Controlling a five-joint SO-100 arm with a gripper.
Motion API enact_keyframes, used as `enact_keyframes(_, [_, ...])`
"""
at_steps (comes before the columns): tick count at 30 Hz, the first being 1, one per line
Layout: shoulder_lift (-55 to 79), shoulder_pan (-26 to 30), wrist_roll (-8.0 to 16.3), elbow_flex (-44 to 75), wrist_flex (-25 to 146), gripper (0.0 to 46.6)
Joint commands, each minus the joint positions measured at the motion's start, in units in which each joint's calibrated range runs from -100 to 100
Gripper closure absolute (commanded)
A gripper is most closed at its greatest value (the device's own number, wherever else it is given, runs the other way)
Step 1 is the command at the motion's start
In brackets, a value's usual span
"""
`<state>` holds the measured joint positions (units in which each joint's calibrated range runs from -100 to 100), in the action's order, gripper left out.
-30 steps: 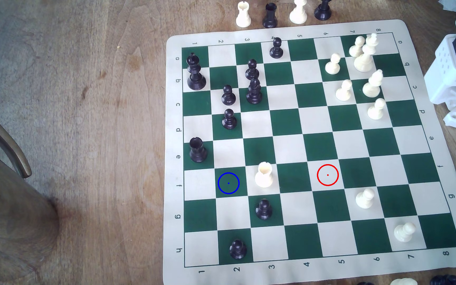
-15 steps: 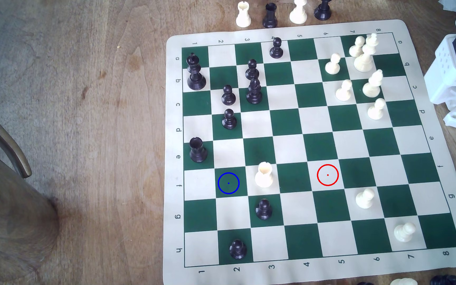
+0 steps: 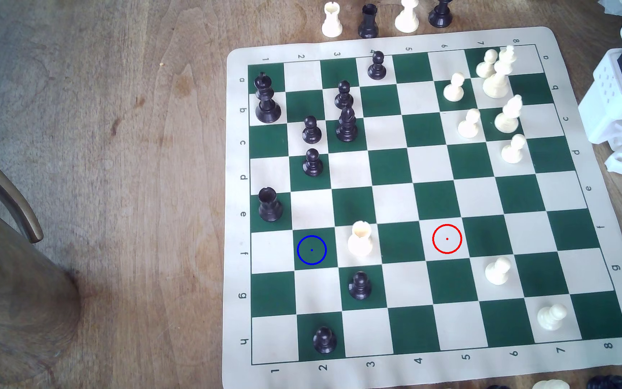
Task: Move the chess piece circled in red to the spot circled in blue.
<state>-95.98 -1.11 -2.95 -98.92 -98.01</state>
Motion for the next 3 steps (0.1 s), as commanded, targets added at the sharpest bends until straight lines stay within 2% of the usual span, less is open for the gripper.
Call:
enact_keyframes(1, [0.14, 0.52, -0.15, -1.08, -1.66, 46.4])
enact_keyframes(3, [0.14, 0.52, -0.15, -1.08, -1.66, 46.4])
